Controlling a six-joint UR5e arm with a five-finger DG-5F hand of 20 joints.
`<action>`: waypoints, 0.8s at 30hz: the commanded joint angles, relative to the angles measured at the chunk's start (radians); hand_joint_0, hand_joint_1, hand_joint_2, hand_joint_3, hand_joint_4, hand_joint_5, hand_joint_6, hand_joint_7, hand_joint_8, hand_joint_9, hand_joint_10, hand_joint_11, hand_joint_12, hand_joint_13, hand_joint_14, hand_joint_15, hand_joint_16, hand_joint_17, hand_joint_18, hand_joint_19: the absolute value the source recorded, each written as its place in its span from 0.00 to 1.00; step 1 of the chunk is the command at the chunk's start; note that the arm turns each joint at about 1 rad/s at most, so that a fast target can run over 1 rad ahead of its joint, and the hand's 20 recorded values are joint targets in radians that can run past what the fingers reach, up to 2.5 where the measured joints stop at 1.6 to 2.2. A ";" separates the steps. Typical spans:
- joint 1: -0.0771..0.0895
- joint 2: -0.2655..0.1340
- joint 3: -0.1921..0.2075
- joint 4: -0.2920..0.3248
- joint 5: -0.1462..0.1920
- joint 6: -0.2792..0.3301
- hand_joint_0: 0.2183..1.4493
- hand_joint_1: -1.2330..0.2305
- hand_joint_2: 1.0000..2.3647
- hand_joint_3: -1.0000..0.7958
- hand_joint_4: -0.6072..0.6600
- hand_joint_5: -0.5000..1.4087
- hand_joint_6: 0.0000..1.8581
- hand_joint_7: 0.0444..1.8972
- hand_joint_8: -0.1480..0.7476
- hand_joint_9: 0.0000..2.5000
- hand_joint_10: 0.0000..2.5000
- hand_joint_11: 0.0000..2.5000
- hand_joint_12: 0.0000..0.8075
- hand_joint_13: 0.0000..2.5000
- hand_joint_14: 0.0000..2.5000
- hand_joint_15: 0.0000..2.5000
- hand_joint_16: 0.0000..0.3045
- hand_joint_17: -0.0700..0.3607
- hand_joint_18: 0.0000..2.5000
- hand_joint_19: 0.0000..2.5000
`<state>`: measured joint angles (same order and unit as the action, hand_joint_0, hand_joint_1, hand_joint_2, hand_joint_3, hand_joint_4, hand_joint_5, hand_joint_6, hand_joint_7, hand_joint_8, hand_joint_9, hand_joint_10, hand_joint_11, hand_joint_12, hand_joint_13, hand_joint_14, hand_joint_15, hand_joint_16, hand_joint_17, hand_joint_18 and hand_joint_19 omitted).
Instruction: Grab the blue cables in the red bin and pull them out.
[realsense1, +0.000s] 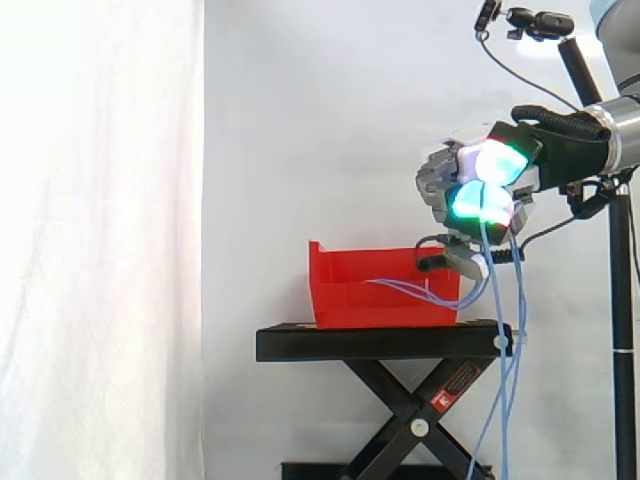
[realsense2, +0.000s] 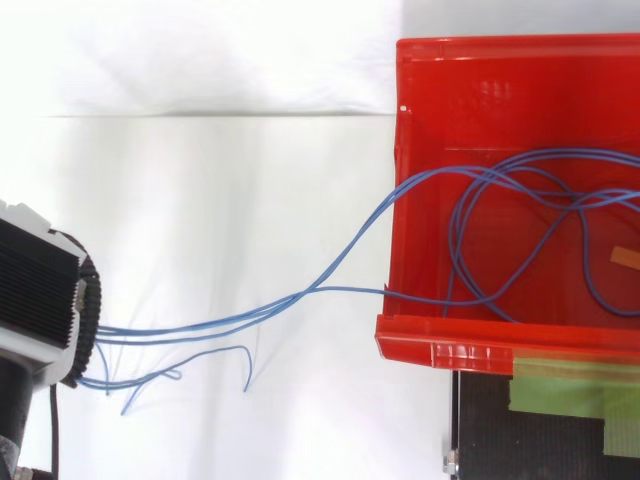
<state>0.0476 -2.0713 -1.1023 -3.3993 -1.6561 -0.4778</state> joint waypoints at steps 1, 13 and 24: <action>0.000 0.000 -0.001 0.000 -0.001 0.000 0.63 0.22 0.00 0.00 0.44 0.63 0.54 0.25 0.35 0.41 0.57 0.58 0.33 0.51 0.29 0.66 0.14 0.39 0.37 0.33; 0.000 -0.001 -0.001 0.000 -0.001 0.000 0.63 0.22 0.00 0.00 0.43 0.63 0.54 0.25 0.34 0.42 0.57 0.59 0.32 0.51 0.30 0.65 0.14 0.39 0.37 0.33; 0.000 0.000 -0.001 0.000 0.002 0.000 0.63 0.22 0.00 0.00 0.43 0.63 0.54 0.25 0.34 0.42 0.57 0.60 0.32 0.51 0.31 0.65 0.14 0.39 0.37 0.33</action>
<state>0.0477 -2.0710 -1.1027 -3.3993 -1.6553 -0.4779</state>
